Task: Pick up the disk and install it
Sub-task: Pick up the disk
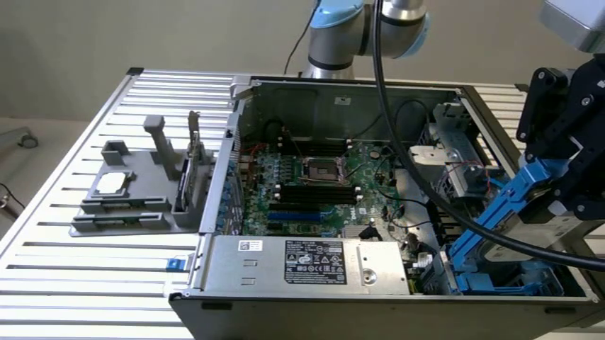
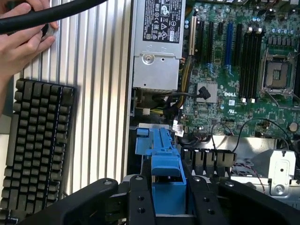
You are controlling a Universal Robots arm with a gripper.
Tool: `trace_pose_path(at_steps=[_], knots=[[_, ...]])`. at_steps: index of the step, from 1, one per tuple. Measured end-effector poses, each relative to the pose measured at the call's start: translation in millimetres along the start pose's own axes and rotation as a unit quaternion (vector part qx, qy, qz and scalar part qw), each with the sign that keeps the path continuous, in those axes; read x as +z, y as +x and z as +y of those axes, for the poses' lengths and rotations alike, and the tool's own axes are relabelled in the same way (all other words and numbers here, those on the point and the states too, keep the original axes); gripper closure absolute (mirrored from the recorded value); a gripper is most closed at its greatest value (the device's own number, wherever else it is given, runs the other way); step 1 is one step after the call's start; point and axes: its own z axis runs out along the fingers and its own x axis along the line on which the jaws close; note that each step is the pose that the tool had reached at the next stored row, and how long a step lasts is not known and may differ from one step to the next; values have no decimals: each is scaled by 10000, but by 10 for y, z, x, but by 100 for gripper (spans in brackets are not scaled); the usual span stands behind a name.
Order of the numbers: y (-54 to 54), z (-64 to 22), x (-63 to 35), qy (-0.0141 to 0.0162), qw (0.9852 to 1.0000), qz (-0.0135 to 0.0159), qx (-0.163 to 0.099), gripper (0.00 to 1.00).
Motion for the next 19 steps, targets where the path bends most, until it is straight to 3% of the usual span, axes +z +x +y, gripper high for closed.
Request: trace_pose_path(at_steps=[19], knots=[[-36,-49,58,0,10000,0,2,67]])
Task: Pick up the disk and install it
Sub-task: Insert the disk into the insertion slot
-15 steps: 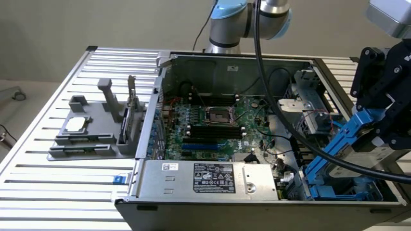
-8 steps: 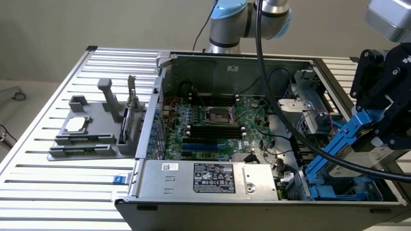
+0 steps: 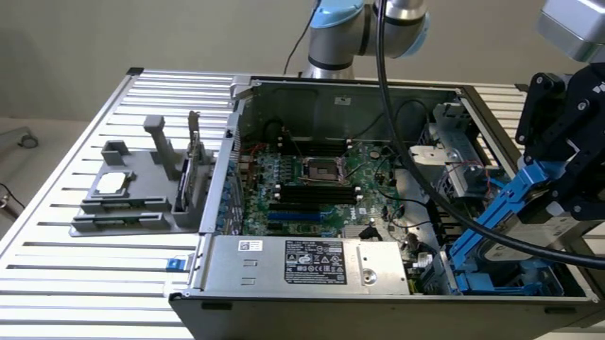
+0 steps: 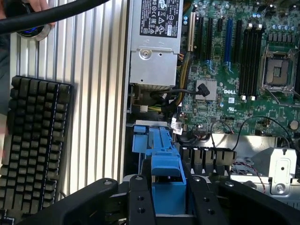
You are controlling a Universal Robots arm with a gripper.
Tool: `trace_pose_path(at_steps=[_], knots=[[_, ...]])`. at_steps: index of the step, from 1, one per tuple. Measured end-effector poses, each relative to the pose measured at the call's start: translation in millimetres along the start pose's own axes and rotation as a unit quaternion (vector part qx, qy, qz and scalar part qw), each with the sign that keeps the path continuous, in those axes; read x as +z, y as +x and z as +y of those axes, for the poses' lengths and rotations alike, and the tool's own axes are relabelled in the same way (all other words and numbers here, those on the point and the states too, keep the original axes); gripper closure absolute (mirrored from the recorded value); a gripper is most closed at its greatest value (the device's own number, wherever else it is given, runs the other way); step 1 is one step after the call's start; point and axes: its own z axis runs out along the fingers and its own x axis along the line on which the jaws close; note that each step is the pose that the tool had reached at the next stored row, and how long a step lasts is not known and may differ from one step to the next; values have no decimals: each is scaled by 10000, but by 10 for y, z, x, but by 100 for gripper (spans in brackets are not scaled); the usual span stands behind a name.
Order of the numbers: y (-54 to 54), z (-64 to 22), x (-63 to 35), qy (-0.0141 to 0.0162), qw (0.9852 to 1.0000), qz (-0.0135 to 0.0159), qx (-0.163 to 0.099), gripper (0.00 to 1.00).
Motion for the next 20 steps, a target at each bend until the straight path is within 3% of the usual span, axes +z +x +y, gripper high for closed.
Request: trace_pose_path(at_steps=[20], knots=[[1,-1,47,0,10000,-1,23,67]])
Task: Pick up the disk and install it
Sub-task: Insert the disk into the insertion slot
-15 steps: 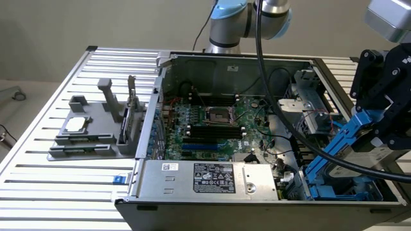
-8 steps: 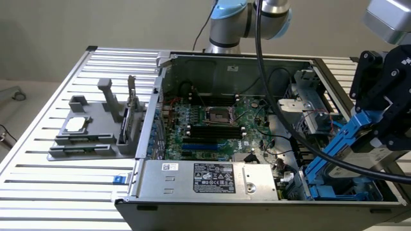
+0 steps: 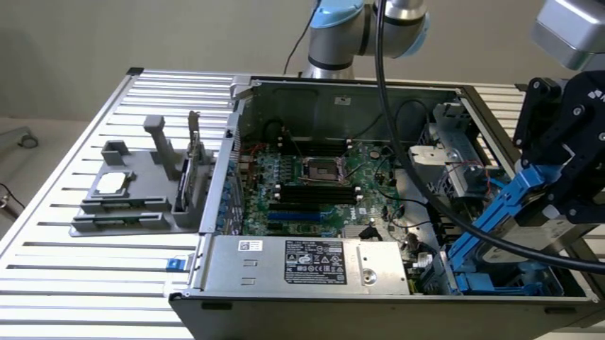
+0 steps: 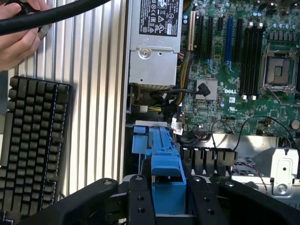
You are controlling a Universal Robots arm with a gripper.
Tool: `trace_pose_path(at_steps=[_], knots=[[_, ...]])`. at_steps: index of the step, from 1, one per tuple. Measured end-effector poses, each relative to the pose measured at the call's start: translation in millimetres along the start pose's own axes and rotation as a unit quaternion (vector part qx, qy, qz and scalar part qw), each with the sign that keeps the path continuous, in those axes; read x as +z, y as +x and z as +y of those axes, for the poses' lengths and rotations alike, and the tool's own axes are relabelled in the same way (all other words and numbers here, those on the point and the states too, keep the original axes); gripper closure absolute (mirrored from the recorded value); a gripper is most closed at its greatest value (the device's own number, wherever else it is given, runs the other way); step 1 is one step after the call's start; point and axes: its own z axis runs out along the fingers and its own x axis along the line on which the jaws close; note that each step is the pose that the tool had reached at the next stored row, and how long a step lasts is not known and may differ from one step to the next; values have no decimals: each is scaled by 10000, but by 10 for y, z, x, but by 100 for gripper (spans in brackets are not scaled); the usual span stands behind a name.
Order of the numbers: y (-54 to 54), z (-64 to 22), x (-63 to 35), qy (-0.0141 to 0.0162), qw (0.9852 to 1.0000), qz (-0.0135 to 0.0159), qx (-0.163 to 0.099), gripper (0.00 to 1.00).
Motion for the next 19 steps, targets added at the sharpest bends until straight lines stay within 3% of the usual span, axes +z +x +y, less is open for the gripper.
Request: trace_pose_path(at_steps=[19], knots=[[-14,-10,62,1,10000,0,25,67]])
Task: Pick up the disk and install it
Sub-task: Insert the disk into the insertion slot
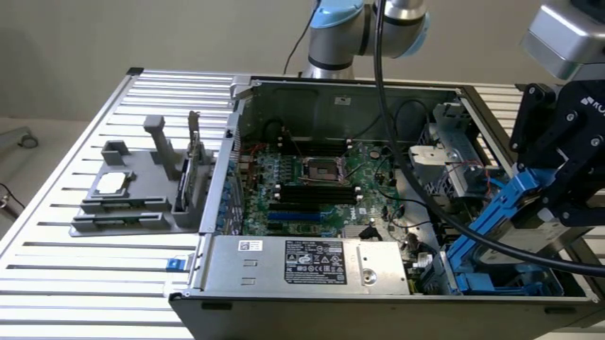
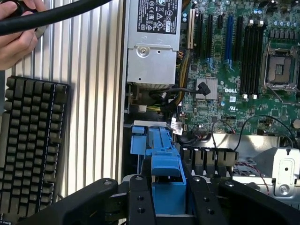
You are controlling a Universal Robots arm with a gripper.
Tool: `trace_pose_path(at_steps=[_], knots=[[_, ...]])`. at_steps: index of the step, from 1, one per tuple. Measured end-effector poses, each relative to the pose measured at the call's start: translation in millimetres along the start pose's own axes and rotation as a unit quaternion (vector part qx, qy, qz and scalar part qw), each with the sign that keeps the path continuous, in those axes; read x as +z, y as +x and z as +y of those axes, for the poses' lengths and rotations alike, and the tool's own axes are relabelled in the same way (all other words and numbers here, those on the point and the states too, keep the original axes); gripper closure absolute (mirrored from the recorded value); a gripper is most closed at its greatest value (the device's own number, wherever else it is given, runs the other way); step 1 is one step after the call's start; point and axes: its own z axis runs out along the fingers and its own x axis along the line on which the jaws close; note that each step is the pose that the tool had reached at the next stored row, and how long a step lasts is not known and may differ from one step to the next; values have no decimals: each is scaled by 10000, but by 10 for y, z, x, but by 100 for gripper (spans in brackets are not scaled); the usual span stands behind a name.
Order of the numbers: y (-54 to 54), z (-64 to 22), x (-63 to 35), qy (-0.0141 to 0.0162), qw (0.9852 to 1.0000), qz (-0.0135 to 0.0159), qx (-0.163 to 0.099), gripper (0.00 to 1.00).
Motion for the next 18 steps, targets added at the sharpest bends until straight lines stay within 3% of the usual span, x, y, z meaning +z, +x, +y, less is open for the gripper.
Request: trace_pose_path(at_steps=[18], knots=[[-26,-3,73,1,10000,-2,46,67]])
